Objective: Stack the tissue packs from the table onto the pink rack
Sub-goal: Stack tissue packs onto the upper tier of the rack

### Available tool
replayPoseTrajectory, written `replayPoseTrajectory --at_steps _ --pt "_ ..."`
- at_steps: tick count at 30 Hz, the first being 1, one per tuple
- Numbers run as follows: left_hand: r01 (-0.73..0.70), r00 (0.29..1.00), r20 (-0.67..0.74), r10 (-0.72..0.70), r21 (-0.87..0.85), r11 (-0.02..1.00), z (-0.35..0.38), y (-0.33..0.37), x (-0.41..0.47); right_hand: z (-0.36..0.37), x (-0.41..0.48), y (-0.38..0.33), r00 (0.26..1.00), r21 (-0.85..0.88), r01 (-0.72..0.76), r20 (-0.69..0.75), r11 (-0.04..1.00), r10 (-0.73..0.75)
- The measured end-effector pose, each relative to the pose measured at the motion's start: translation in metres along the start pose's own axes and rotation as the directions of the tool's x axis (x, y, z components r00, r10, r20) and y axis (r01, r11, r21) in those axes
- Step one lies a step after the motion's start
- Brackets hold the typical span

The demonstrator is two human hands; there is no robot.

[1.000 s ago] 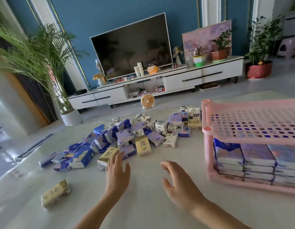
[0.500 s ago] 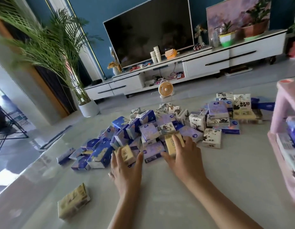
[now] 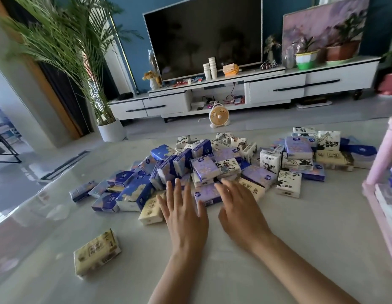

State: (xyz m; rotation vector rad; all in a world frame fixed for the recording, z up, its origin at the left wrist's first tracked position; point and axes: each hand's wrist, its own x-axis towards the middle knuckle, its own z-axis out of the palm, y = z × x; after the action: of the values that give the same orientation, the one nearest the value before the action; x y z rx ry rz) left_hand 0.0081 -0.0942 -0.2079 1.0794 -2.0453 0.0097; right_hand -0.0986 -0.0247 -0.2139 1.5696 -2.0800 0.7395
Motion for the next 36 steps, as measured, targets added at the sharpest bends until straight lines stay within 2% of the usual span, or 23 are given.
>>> replayPoseTrajectory --at_steps 3,6,8,11,13,15,20,23,26,29,31,34,36 --pt "0.095 0.995 -0.018 -0.095 -0.003 0.995 -0.002 -0.011 0.004 0.014 0.009 -0.003 0.995 -0.043 0.023 0.102 0.999 -0.018" --pt "0.210 0.966 0.132 -0.223 0.111 0.971 -0.007 -0.018 0.004 0.015 0.012 -0.004 0.990 -0.051 0.000 0.140 0.999 0.008" --pt "0.225 0.945 0.193 -0.263 0.201 0.953 -0.009 -0.014 0.001 0.013 0.011 -0.003 0.992 -0.059 0.017 0.123 0.998 -0.009" --pt "0.204 0.936 0.235 -0.262 0.242 0.948 -0.009 -0.003 -0.004 0.009 0.011 -0.003 0.996 -0.105 0.004 0.089 0.994 0.005" --pt "0.218 0.935 0.232 -0.267 0.217 0.951 -0.011 0.000 -0.008 0.010 0.012 -0.004 0.996 -0.089 -0.026 0.087 0.996 0.034" --pt "0.292 0.919 0.231 -0.321 0.150 0.945 -0.016 -0.001 -0.012 0.013 0.012 -0.002 0.995 -0.040 -0.029 0.096 0.999 0.033" --pt "0.433 0.898 0.160 -0.410 -0.150 0.889 -0.031 -0.006 -0.025 -0.004 0.001 -0.009 0.997 0.081 -0.018 0.074 0.997 0.012" --pt "0.397 0.916 0.073 -0.396 -0.324 0.859 -0.048 0.004 -0.040 -0.031 -0.019 -0.018 0.996 0.302 -0.092 0.048 0.949 0.081" --pt "0.281 0.946 -0.027 -0.322 -0.419 0.863 -0.067 0.023 -0.065 -0.077 -0.048 -0.020 0.995 0.400 -0.101 0.021 0.911 0.101" --pt "0.114 0.976 -0.101 -0.193 -0.517 0.848 -0.085 0.055 -0.086 -0.132 -0.077 -0.012 0.997 0.355 -0.032 -0.061 0.934 0.057" --pt "-0.017 0.981 -0.168 -0.094 -0.562 0.827 -0.098 0.087 -0.087 -0.171 -0.083 -0.005 0.985 0.306 0.032 -0.171 0.951 0.022" --pt "-0.084 0.976 -0.202 -0.077 -0.682 0.726 -0.125 0.150 -0.067 -0.235 -0.078 0.002 0.924 0.276 0.095 -0.382 0.956 0.018" --pt "-0.127 0.985 -0.171 -0.007 -0.755 0.643 -0.141 0.198 -0.048 -0.276 -0.072 0.019 0.880 0.241 0.064 -0.471 0.969 0.059"
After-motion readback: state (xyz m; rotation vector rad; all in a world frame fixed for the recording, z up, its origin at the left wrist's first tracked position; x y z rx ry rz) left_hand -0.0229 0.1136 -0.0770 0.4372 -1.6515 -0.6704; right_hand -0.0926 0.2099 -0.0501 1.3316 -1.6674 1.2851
